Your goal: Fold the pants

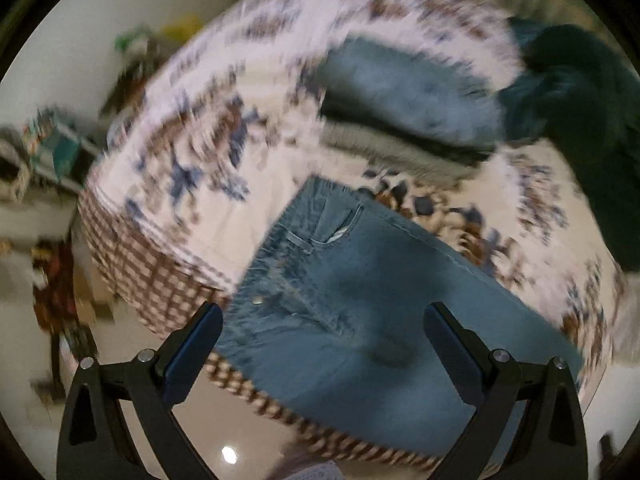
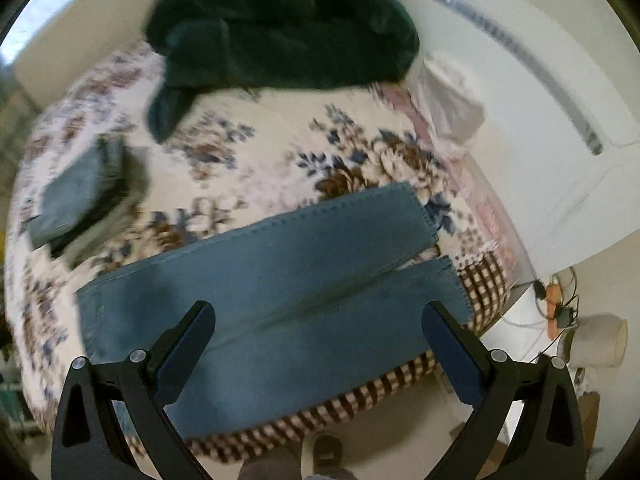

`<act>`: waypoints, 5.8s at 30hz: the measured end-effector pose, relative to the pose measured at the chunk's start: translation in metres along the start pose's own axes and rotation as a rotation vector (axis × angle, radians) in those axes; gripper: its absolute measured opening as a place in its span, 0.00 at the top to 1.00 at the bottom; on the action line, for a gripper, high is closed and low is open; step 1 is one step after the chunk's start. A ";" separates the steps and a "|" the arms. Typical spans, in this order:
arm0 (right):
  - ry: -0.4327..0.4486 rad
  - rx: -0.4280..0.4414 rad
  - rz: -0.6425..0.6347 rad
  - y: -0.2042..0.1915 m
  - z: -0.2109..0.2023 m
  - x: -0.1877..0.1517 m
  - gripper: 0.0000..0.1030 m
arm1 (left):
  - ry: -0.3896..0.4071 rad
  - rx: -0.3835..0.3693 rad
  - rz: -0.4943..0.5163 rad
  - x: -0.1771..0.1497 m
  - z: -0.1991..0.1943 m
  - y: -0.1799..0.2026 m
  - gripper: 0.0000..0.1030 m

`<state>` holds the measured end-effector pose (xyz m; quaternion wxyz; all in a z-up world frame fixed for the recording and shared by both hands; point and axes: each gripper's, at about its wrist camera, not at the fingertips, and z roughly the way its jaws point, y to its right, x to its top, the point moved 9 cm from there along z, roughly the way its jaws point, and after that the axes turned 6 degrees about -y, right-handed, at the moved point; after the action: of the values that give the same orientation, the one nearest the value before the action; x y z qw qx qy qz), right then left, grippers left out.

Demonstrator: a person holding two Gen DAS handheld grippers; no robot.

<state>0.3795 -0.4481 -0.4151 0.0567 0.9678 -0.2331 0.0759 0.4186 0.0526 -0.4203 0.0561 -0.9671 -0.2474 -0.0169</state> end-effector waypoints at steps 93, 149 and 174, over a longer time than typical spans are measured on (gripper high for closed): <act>-0.267 0.372 0.810 0.320 0.318 -0.124 0.99 | -0.112 -0.420 -0.429 -0.248 0.187 -0.082 0.89; -0.212 0.187 -0.275 0.141 0.263 -0.005 0.44 | 0.052 -0.301 0.357 -0.235 0.090 0.149 0.24; -0.101 -0.011 -0.568 0.031 0.306 -0.017 0.97 | 0.010 -0.176 0.365 -0.203 0.141 0.160 0.24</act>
<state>0.3873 -0.5128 -0.7164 0.0693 0.9966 0.0444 0.0074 0.3183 -0.1665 -0.5885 -0.0255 -0.9970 -0.0653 -0.0328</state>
